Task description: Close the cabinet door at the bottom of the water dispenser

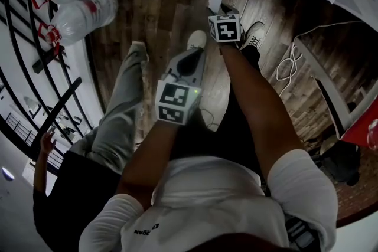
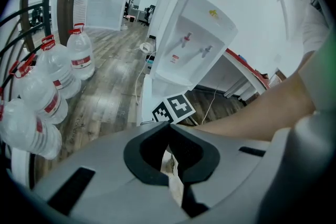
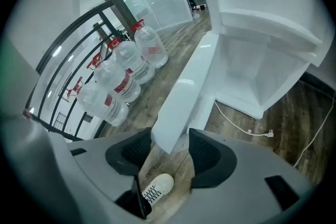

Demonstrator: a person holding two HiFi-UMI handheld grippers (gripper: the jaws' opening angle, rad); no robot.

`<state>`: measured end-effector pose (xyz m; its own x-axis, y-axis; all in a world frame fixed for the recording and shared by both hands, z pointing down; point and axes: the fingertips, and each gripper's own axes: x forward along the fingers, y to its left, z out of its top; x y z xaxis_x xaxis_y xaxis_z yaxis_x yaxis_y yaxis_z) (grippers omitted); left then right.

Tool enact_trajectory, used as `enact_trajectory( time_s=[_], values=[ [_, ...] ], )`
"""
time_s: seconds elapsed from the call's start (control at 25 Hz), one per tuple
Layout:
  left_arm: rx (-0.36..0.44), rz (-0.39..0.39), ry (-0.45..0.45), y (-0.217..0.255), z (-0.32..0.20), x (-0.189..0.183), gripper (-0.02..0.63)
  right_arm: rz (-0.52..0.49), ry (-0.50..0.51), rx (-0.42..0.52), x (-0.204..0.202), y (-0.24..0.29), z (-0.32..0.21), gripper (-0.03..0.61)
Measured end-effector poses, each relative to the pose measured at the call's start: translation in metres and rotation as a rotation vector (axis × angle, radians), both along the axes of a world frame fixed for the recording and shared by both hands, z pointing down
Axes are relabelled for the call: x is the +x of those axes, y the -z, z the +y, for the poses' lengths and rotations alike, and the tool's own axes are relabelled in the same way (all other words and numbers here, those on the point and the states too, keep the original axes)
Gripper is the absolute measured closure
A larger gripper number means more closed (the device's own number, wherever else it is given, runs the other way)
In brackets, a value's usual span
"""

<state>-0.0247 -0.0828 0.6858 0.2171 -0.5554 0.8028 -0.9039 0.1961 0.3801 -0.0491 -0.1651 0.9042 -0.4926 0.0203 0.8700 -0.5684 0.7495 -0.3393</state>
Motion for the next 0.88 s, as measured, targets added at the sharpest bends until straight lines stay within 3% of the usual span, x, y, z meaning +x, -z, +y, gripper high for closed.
enact_trajectory(
  time_s=[0.6,0.88],
  values=[
    [0.019,0.01,-0.085,0.0,-0.029,0.029,0.617,0.07,-0.234,-0.004,0.115,-0.006,-0.059,0.365],
    [0.018,0.005,-0.111,0.001,-0.04,0.044,0.617,0.088,-0.259,0.02,0.145,-0.007,-0.093,0.365]
  ],
)
